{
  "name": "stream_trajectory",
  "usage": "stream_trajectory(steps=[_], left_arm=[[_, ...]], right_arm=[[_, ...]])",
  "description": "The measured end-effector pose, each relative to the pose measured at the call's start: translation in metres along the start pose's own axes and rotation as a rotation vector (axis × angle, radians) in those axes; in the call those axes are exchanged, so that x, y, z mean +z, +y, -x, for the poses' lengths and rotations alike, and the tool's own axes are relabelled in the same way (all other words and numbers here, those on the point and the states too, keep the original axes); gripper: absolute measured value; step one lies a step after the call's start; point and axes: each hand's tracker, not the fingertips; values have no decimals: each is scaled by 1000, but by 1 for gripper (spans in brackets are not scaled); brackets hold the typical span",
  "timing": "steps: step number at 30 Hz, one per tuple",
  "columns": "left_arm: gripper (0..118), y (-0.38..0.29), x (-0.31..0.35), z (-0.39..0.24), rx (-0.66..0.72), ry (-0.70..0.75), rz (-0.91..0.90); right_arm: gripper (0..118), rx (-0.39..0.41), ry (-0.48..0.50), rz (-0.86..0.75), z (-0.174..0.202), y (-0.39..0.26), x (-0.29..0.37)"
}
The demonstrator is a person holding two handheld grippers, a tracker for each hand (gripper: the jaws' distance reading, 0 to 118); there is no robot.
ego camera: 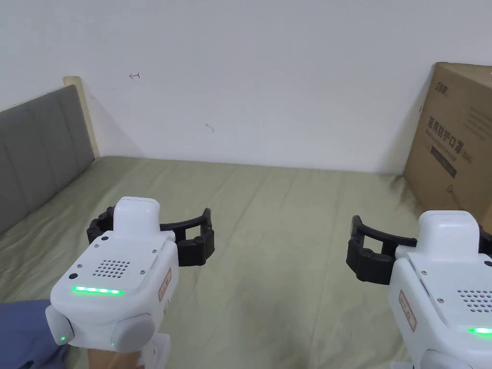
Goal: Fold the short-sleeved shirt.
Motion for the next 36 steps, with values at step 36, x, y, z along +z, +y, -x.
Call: stream_trajectory(steps=[36], left_arm=[[118,5,6,2,23,-16,-5]], right_arm=[[118,-196,-129,343,6,17,-12]])
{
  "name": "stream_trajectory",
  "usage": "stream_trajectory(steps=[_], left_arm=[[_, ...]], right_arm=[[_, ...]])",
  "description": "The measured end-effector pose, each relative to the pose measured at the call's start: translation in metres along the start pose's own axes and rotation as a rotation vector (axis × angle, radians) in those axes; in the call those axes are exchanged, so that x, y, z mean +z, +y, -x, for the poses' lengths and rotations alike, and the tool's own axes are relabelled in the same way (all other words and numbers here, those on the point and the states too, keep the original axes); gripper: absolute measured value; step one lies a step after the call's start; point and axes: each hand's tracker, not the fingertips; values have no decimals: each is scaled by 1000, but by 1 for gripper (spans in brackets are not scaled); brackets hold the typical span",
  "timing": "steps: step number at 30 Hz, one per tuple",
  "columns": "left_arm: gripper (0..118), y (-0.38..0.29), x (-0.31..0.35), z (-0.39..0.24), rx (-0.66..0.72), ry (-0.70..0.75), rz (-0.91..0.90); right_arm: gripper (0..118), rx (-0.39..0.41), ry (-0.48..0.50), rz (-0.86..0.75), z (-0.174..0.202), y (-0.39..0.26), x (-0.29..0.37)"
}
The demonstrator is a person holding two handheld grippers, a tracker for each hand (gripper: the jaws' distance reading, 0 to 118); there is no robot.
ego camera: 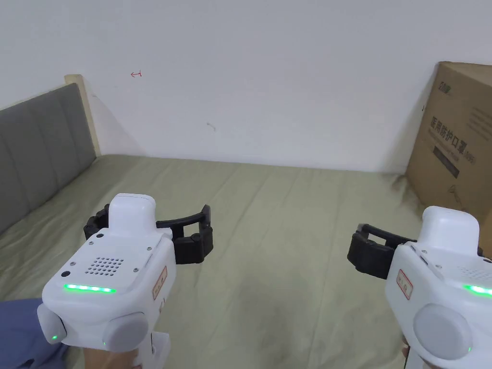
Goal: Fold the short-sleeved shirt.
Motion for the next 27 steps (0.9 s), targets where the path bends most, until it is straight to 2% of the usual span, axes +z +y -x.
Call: stream_trajectory(steps=[5,13,27], left_arm=[[118,2,0,0,-2,2,-5],[118,1,1,0,-5,5,-12],[118,0,1,3,0,5,-11]], right_arm=[[118,-60,-23,145,1,10,-3],[118,-53,-40,204,5,15,-6],[117,-41,-8,154,0,10,-8]])
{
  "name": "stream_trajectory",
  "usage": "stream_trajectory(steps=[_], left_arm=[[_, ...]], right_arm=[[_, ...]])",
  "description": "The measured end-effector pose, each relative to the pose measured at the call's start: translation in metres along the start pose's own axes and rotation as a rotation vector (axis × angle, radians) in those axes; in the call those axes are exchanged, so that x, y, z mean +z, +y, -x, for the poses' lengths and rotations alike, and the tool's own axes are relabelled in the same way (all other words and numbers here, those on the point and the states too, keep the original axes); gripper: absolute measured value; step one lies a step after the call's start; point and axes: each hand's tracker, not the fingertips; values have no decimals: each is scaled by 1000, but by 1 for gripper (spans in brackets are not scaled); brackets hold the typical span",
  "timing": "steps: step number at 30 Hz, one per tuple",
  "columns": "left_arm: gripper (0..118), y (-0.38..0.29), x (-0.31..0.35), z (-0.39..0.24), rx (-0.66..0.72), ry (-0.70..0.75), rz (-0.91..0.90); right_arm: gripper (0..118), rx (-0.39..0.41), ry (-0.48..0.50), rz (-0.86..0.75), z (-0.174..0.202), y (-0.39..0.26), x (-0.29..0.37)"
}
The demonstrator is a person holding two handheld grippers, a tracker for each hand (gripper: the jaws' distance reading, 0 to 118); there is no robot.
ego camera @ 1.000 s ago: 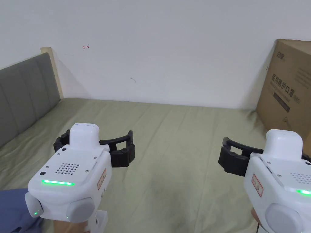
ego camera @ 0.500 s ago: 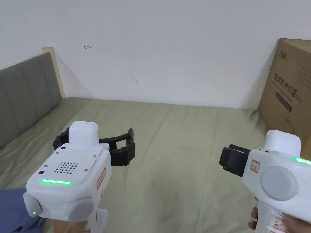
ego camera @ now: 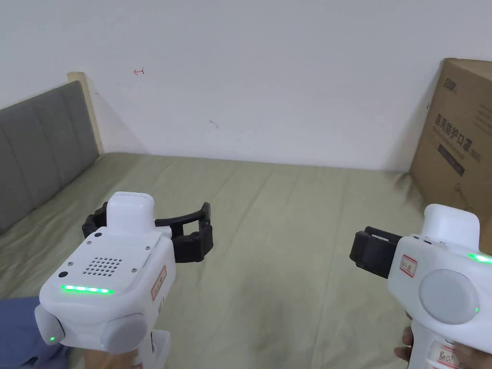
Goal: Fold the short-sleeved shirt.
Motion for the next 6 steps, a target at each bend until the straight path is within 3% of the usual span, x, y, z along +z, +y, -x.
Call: stream_trajectory(steps=[6], left_arm=[[118,1,1,1,-1,2,-1]], right_arm=[[117,22,-5,-70,-4,-2,0]])
